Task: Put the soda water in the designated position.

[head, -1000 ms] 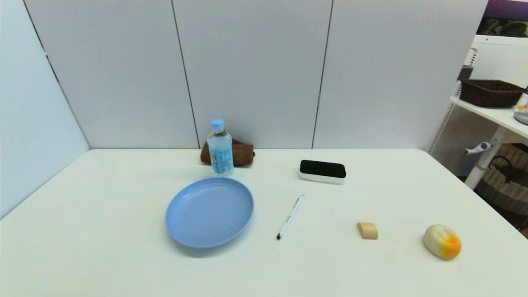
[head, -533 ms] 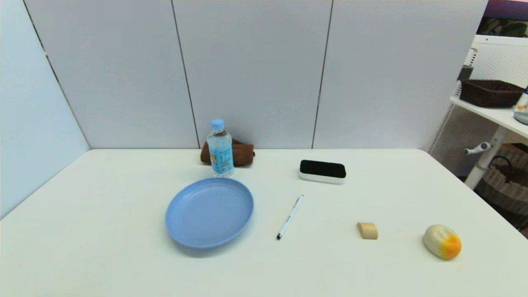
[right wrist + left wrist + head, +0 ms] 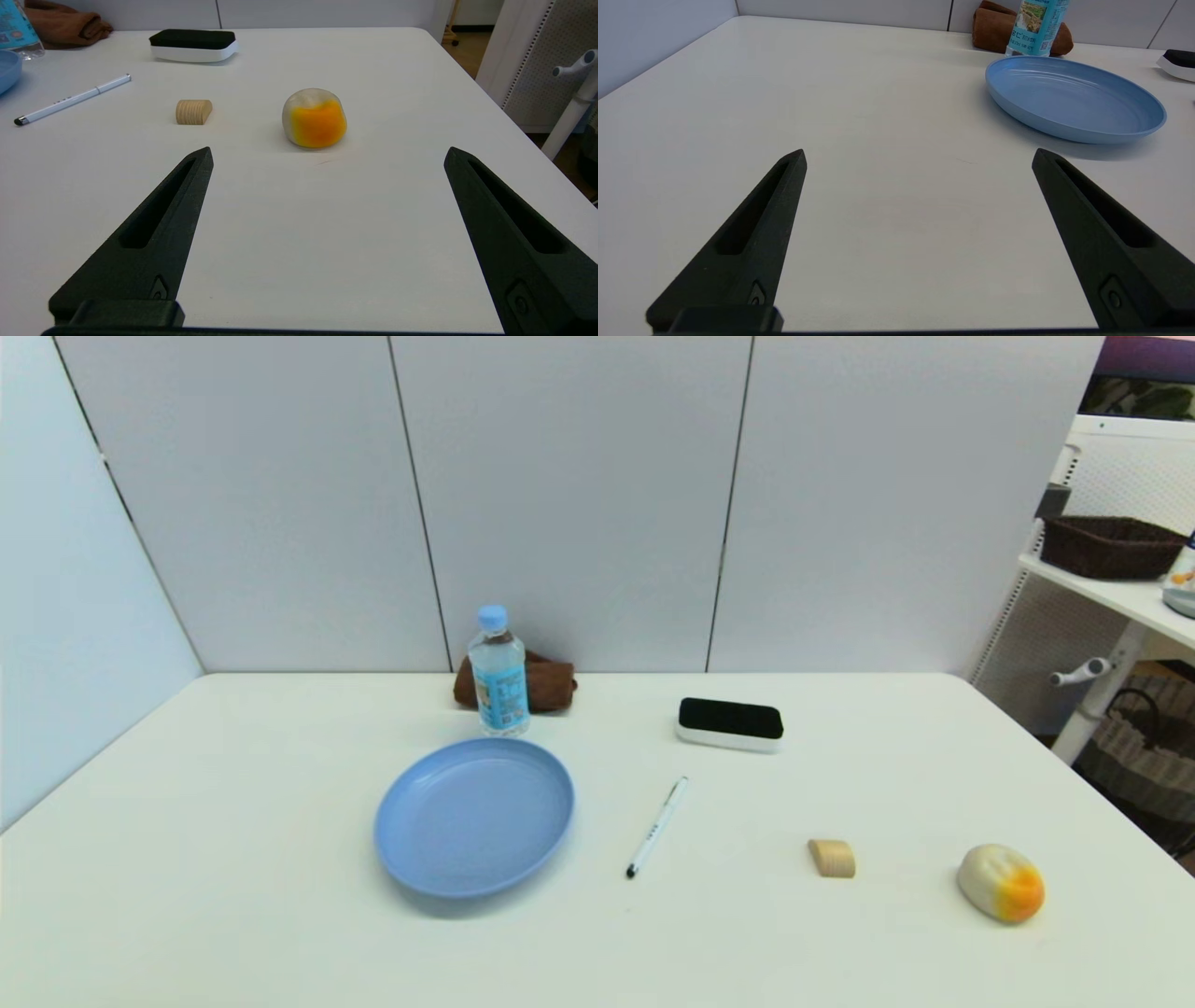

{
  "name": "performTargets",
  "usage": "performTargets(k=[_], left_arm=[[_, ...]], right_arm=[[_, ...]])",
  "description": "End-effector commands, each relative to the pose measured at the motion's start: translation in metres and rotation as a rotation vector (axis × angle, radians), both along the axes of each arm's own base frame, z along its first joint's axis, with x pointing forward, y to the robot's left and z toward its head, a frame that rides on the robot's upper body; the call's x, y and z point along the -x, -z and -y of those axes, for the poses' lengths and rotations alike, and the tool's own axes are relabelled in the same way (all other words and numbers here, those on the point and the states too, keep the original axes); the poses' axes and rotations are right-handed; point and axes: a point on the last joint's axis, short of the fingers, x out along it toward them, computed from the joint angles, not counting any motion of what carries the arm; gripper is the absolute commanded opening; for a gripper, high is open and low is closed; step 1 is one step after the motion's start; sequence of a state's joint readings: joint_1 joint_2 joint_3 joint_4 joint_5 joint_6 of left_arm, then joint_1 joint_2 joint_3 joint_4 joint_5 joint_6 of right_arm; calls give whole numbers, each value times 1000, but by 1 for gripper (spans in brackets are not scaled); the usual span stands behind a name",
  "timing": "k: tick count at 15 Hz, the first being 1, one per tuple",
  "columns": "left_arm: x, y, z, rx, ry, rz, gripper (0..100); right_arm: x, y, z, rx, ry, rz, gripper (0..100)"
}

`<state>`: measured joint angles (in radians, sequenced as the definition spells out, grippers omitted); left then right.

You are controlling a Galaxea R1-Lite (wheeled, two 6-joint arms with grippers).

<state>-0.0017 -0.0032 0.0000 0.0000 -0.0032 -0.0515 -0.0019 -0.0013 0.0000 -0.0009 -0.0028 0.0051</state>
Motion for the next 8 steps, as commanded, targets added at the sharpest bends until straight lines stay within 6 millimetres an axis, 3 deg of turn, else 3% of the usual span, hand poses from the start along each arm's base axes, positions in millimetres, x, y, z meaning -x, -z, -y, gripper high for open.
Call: performTargets(k=[1, 8], left_arm=[[0, 0, 0, -1, 0, -2, 100], [0, 0, 0, -53, 0, -1, 100]], right_arm=[[0, -1, 0, 1, 0, 1, 100], [0, 0, 0, 1, 0, -1, 100]])
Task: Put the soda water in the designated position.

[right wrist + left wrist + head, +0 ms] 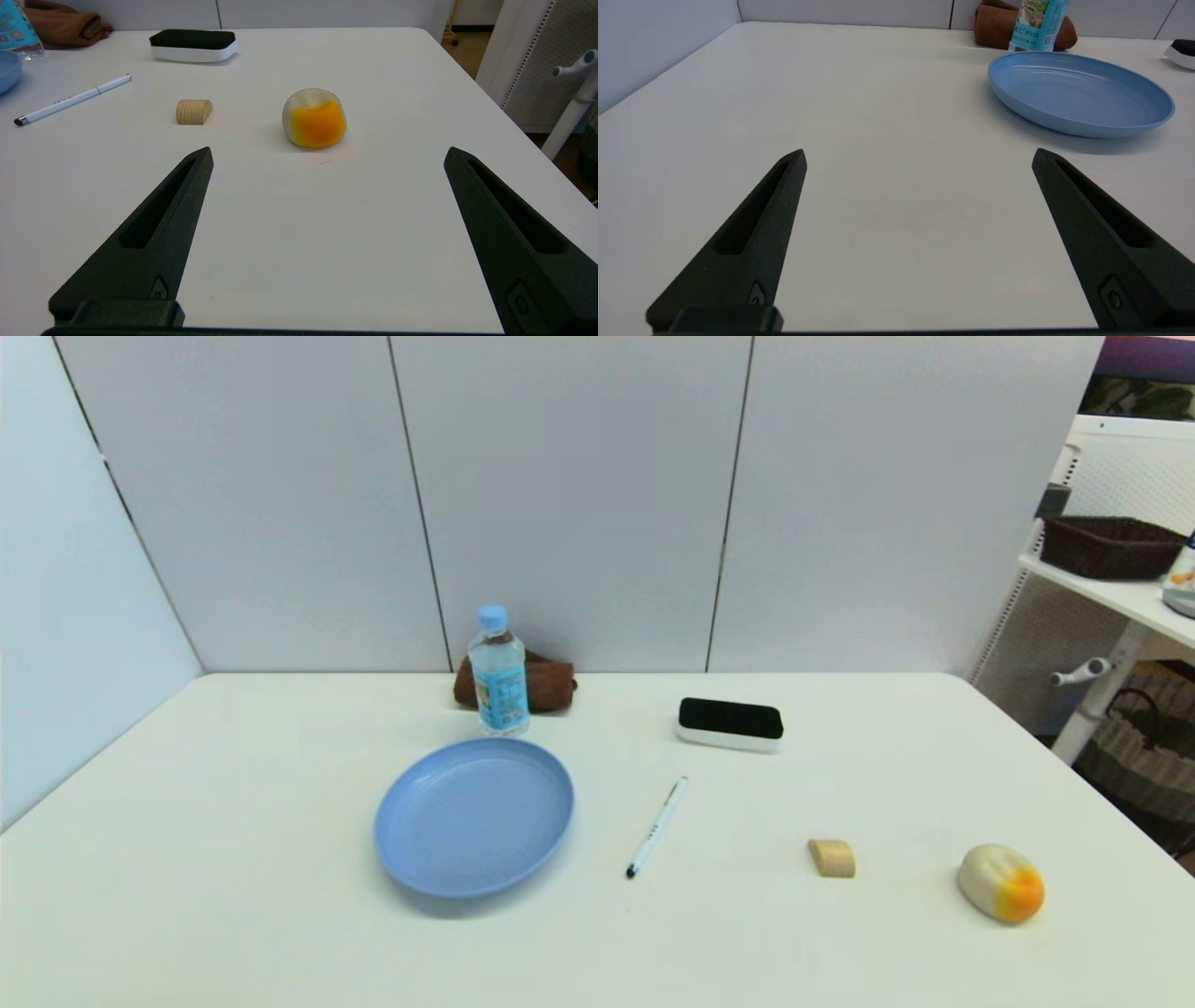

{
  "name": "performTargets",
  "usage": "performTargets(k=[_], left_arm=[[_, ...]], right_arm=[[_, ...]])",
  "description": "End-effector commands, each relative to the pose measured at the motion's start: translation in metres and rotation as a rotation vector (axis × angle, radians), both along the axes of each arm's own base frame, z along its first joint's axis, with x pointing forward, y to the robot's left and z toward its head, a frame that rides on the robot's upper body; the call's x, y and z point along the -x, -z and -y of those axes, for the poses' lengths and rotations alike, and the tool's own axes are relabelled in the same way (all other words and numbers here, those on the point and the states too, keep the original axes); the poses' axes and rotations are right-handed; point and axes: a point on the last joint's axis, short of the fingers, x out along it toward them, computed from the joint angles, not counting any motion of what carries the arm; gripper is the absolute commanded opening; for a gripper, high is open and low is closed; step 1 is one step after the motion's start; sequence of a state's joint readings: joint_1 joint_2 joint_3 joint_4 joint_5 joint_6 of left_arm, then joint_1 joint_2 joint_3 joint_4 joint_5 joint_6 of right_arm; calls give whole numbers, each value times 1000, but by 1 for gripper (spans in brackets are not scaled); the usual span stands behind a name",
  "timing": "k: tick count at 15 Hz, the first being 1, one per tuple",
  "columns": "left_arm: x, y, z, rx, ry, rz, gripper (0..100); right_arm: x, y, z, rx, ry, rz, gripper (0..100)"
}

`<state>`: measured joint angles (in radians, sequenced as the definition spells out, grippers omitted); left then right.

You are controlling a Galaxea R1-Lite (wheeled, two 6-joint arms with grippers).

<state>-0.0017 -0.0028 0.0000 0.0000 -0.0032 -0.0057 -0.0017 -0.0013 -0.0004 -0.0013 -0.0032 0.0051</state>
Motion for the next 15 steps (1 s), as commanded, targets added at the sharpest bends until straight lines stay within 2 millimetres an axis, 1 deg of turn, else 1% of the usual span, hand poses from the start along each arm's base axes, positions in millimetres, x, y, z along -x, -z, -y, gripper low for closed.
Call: performTargets(k=[1, 15], left_arm=[[0, 0, 0, -7, 0, -1, 100], [0, 0, 0, -7, 0, 0, 100]], right_arm=[[0, 0, 0, 1, 0, -1, 100], [0, 0, 0, 5, -2, -1, 100]])
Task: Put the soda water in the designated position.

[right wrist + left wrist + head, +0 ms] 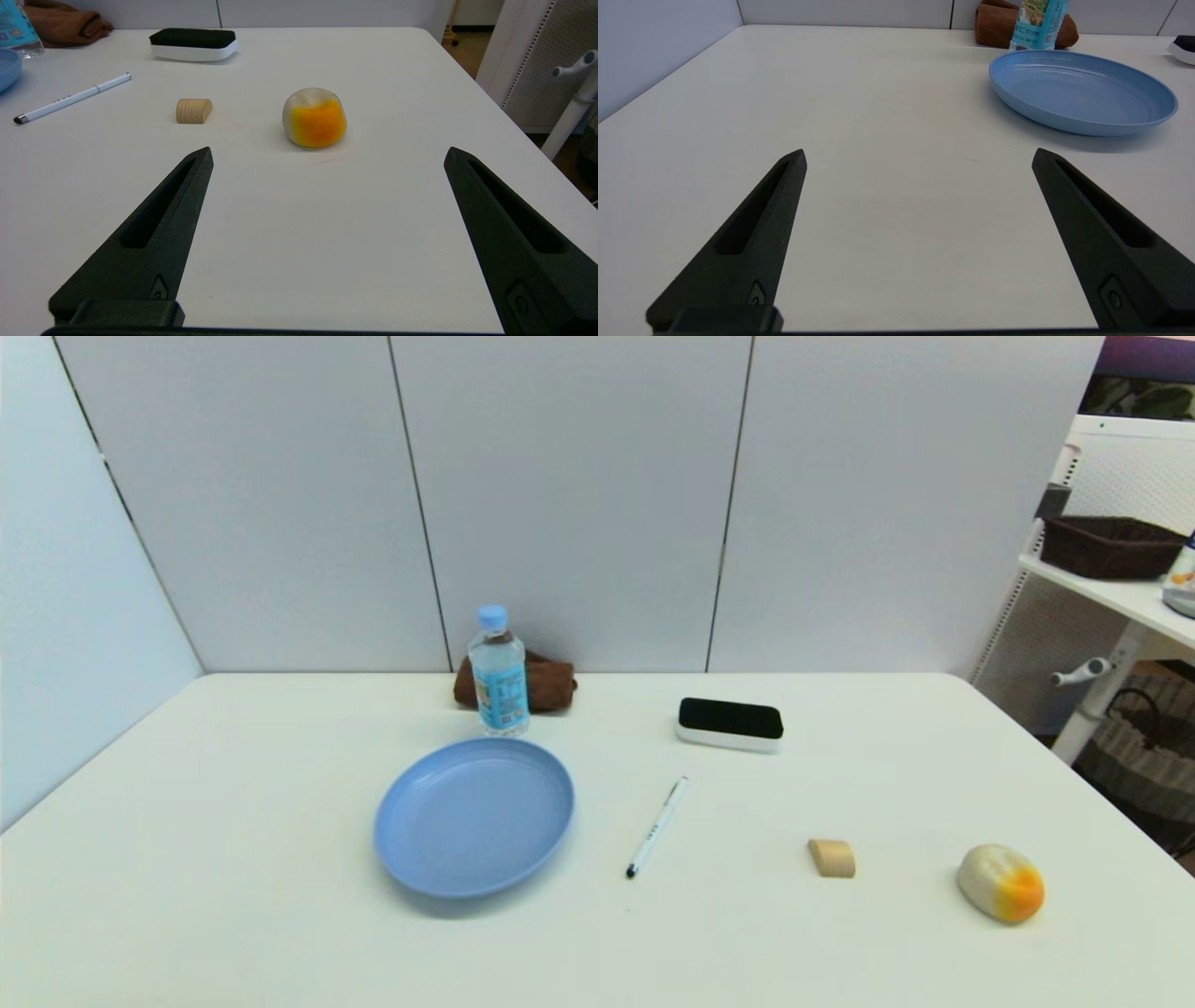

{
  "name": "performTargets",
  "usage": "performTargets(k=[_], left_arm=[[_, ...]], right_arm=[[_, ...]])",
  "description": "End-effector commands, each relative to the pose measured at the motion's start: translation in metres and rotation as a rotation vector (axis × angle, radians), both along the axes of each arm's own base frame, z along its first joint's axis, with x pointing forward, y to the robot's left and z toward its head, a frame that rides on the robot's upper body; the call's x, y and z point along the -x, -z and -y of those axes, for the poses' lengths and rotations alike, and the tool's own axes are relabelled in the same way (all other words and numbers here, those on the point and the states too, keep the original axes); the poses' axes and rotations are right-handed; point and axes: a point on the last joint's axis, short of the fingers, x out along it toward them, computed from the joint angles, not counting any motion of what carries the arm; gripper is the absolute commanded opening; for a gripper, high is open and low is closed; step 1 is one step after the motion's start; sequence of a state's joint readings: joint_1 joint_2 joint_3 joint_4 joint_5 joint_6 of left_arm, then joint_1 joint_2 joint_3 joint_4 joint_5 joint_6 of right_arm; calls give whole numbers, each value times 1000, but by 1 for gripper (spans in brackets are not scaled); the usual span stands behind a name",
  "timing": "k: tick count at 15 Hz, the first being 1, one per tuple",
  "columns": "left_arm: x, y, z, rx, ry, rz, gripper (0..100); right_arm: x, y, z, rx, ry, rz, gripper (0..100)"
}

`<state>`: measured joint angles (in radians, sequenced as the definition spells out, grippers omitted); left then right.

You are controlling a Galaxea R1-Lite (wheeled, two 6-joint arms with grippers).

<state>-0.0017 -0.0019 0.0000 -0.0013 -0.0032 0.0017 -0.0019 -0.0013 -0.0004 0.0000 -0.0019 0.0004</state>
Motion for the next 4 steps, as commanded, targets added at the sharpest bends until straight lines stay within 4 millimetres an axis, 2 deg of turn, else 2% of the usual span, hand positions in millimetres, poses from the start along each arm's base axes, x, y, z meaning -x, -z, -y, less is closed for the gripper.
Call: performTargets(k=[1, 4], left_arm=[[0, 0, 0, 0, 0, 0, 100], [0, 0, 0, 0, 0, 0, 100]], right_arm=[[0, 0, 0, 0, -1, 0, 100], [0, 0, 0, 0, -1, -2, 100]])
